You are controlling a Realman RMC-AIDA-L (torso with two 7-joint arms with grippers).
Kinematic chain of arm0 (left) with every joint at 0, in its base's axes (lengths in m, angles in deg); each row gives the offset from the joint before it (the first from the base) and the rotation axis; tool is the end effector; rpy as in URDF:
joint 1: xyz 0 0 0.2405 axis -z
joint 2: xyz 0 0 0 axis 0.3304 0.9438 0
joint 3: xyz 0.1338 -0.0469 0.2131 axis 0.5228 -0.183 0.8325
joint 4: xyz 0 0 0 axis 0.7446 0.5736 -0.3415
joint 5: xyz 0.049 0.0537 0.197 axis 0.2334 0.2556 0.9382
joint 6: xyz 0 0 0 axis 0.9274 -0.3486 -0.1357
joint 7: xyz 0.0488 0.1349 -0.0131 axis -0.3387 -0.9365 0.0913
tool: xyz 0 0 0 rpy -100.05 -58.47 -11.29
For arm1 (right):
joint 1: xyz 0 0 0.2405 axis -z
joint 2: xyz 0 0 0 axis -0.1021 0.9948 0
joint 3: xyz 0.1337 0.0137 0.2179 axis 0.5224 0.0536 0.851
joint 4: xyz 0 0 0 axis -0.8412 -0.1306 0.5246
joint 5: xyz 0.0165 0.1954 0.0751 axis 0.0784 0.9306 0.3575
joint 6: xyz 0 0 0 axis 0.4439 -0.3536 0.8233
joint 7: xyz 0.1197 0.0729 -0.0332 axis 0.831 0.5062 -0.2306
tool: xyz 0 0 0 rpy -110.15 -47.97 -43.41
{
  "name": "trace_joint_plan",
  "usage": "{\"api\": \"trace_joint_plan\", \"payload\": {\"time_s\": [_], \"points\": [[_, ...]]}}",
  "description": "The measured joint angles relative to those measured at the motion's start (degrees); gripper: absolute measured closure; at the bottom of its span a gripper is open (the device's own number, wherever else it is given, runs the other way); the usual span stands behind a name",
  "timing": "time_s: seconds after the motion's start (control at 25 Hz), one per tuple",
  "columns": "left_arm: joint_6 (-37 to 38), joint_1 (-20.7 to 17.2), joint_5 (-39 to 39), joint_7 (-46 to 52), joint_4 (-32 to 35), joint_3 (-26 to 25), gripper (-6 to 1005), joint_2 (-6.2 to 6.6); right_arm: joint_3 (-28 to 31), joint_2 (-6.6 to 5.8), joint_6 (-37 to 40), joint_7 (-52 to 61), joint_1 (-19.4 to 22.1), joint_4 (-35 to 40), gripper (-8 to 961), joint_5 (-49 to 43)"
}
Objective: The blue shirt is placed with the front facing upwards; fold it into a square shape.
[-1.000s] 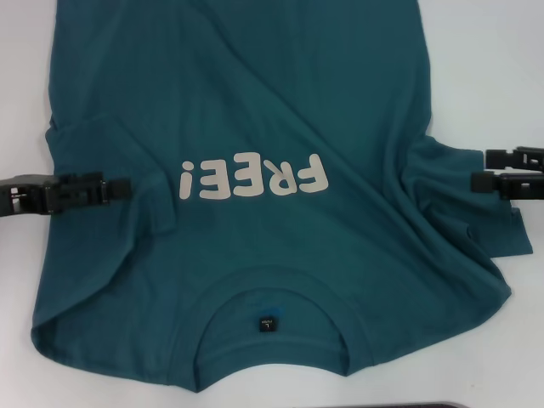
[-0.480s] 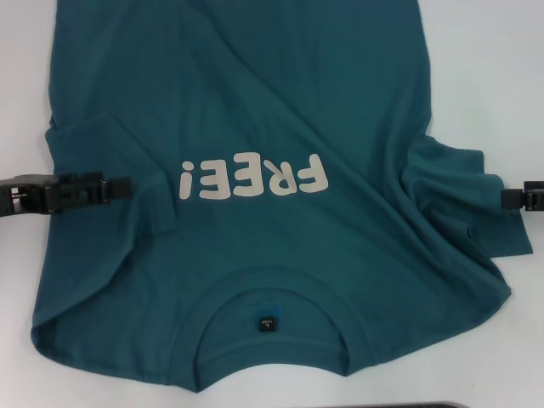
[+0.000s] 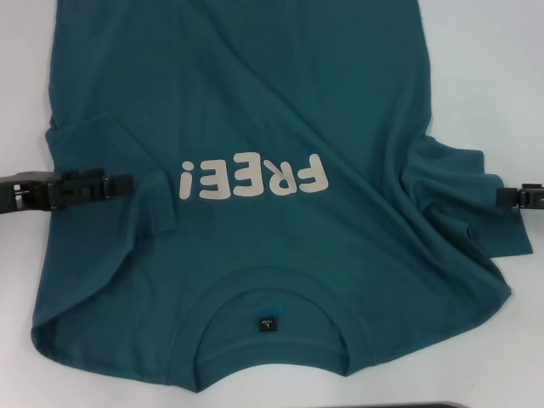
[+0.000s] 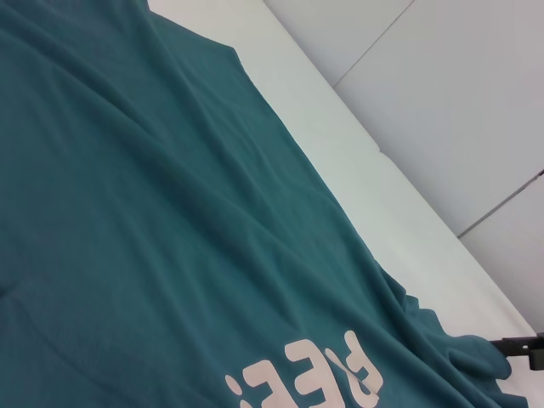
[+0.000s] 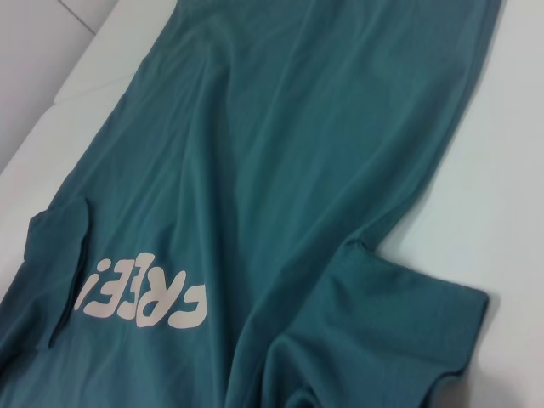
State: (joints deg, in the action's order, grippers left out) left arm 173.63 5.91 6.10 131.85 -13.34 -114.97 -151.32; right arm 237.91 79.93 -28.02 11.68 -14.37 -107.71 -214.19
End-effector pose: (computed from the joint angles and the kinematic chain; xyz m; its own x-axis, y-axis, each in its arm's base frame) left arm -0.3142 0.2934 0.0399 0.4430 0.7713 0.4569 0.8575 -0.5134 0.0352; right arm 0.3698 0.2728 0.0690 0.3768 -0.8289 -0.4134 -0.9239 -0.3688 -0.1025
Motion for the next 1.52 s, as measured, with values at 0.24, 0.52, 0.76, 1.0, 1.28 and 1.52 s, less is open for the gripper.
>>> {"api": "trace_joint_plan", "payload": {"time_s": [0.24, 0.52, 0.76, 1.0, 1.28, 1.52], "points": [[-0.05, 0.09, 0.14, 0.24, 0.05, 0.06, 104, 0.06, -0.15, 0.55, 1.2, -0.04, -1.31, 1.4, 46, -0.08], [-0.09, 0.0, 0.22, 0.28, 0.06, -0.15, 103, 0.09, -0.07, 0.82, 2.79, 0.34, -2.03, 2.17, 49, -0.08], [-0.2, -0.21, 0.27, 0.25, 0.05, -0.27, 106, 0.09, -0.15, 0.61, 4.71, 1.12, -2.26, 3.44, 317, 0.0], [-0.56, -0.3, 0.29, 0.05, 0.06, -0.12, 108, 0.05, -0.16, 0.84, 4.74, 0.84, -2.72, 4.3, 596, 0.32], [-0.88, -0.34, 0.34, 0.02, 0.14, 0.07, 109, 0.0, 0.03, 1.0, 4.86, 0.76, -2.88, 4.77, 828, 0.41], [-0.87, -0.34, 0.37, -0.01, 0.14, 0.11, 108, -0.1, 0.5, 1.06, 5.4, 0.24, -2.79, 5.17, 948, 0.57]]}}
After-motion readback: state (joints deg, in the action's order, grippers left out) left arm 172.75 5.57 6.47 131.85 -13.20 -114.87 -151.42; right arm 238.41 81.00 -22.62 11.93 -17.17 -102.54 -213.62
